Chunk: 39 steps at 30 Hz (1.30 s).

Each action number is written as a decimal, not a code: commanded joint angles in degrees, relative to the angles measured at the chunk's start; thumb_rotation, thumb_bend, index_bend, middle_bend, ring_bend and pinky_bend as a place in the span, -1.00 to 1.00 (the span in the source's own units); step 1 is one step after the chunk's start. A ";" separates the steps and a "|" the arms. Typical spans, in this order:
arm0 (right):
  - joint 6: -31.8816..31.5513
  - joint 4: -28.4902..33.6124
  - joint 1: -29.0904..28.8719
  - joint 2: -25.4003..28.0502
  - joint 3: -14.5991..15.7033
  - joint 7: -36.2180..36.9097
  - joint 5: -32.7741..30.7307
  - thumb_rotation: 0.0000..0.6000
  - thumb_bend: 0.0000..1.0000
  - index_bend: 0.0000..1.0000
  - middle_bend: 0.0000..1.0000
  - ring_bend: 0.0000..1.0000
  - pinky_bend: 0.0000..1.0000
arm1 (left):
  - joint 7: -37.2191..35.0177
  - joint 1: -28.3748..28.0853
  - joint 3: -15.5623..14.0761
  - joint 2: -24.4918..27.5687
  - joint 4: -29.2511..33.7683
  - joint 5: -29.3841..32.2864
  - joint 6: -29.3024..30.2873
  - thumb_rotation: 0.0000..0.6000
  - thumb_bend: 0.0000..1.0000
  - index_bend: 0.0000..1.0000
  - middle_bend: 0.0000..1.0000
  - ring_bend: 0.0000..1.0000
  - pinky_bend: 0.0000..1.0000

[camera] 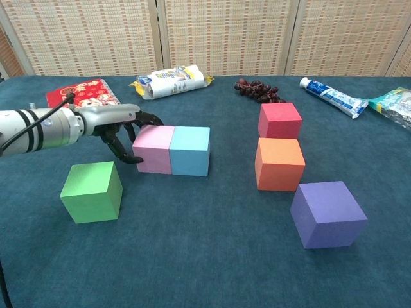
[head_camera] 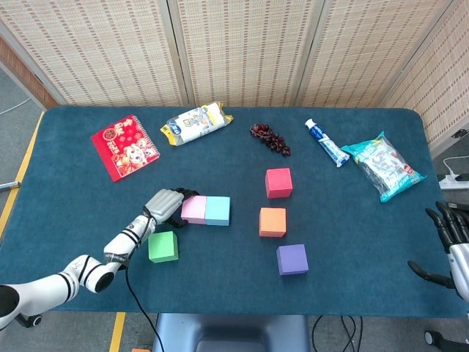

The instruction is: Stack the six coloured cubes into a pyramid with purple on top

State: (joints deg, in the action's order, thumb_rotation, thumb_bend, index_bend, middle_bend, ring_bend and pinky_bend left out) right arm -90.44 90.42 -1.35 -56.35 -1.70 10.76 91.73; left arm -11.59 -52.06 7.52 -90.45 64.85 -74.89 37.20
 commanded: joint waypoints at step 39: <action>26.81 7.01 -18.08 -0.73 -2.25 0.06 -0.52 1.00 -0.47 -0.71 -0.45 -0.59 -0.09 | 9.26 9.51 0.30 18.07 22.80 -1.30 17.32 1.00 -0.36 -0.67 -0.81 -0.95 -0.65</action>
State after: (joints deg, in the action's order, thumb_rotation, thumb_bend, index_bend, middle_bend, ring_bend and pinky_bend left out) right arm -69.82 95.51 -14.66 -55.37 -2.45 12.09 93.83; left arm -2.63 -43.04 8.05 -72.81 87.13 -75.87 54.03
